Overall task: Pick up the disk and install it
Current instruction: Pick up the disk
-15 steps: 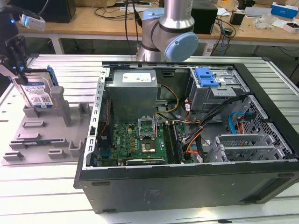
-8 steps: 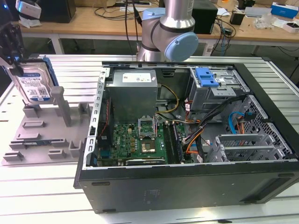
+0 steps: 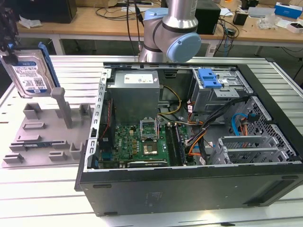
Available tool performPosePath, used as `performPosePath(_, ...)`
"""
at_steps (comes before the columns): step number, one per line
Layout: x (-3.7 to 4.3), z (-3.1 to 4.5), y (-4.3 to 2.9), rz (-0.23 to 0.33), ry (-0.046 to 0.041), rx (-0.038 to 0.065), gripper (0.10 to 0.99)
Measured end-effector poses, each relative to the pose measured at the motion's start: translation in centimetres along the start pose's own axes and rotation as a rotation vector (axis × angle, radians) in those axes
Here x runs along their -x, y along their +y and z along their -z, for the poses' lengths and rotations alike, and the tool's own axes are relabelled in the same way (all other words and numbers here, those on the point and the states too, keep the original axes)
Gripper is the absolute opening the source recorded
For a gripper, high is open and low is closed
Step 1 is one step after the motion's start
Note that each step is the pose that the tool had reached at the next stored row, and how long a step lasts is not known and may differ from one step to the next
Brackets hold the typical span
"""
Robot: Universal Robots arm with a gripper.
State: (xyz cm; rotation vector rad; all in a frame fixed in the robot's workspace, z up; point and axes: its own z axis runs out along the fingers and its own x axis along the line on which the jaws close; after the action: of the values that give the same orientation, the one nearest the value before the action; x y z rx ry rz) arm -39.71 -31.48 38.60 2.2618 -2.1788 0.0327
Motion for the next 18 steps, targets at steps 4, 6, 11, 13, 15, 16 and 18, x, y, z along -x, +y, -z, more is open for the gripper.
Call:
performPosePath(4,-0.04,1.76,-0.02,0.003,-0.0009,-0.003,0.369)
performPosePath(6,-0.07,2.58,-0.04,0.004,-0.0016,-0.005,0.369)
performPosePath(11,-0.25,5.14,-0.26,0.009,-0.0039,-0.006,0.369)
performPosePath(13,-0.44,6.64,-0.4,0.011,-0.0057,-0.006,0.369)
performPosePath(15,-0.6,7.82,-0.51,0.013,-0.0073,-0.007,0.369)
performPosePath(16,-0.65,8.23,-0.55,0.013,-0.0078,-0.006,0.369)
performPosePath(18,-0.8,9.3,-0.66,0.014,-0.0093,-0.007,0.369)
